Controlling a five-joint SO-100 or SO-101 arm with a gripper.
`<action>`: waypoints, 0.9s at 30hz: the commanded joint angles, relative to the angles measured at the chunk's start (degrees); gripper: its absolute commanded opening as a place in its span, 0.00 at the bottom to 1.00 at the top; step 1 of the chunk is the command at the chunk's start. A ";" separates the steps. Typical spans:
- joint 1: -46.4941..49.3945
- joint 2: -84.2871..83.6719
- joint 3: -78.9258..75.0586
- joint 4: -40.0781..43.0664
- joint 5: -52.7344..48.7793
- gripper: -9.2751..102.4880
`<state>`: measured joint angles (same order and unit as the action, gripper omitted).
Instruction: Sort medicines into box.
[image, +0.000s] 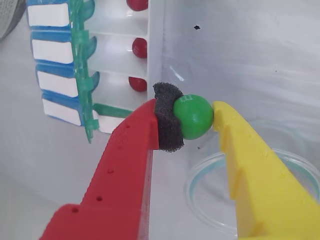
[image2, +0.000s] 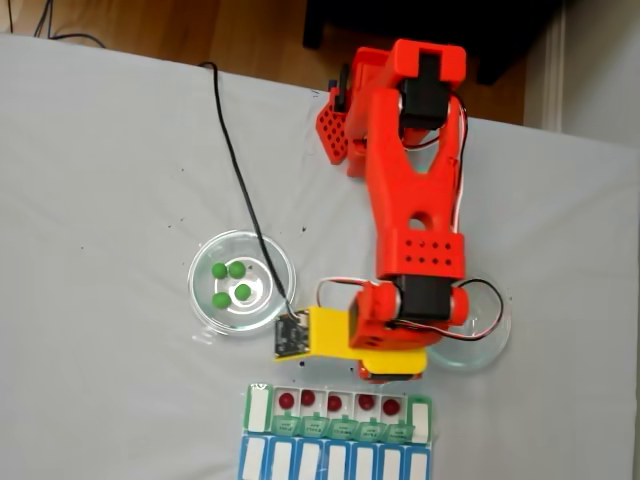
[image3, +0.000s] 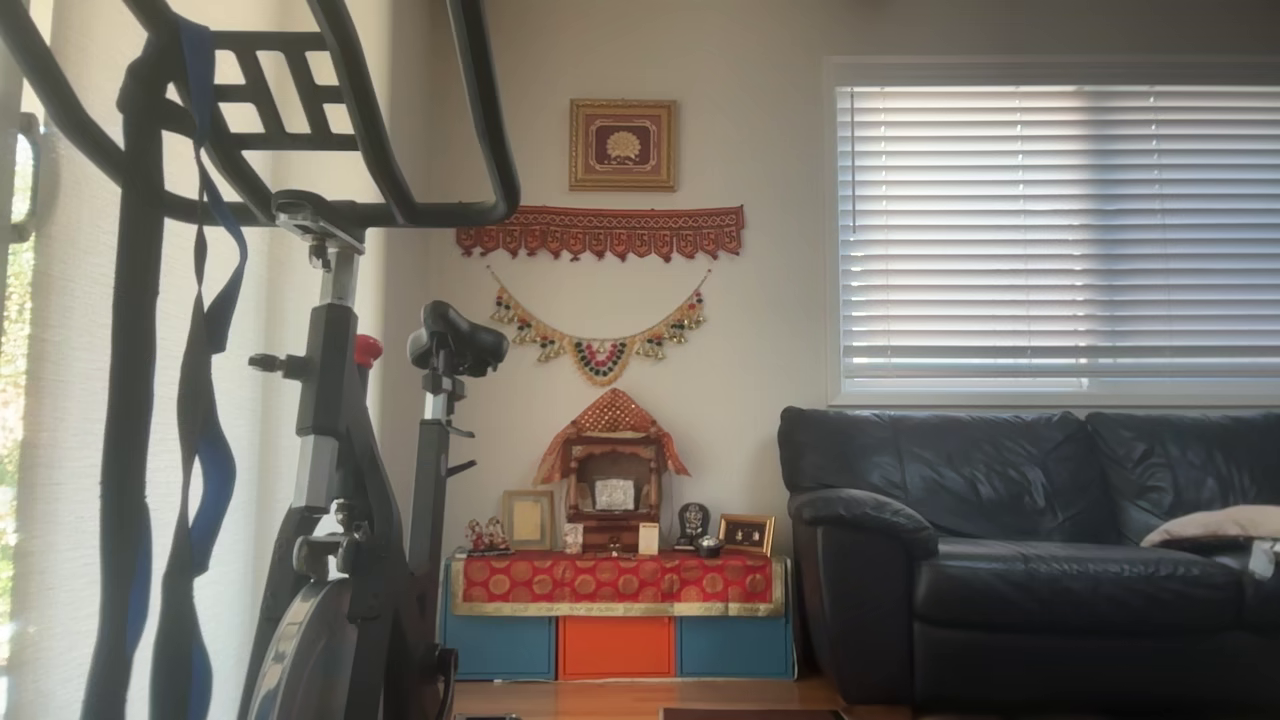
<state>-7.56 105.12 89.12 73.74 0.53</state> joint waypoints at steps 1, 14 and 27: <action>-1.76 0.00 -1.14 -3.08 0.62 0.09; -5.01 -9.23 -6.50 -8.96 2.90 0.09; -5.63 -13.01 -14.50 -6.94 3.87 0.09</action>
<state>-12.57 89.82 81.30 65.57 4.31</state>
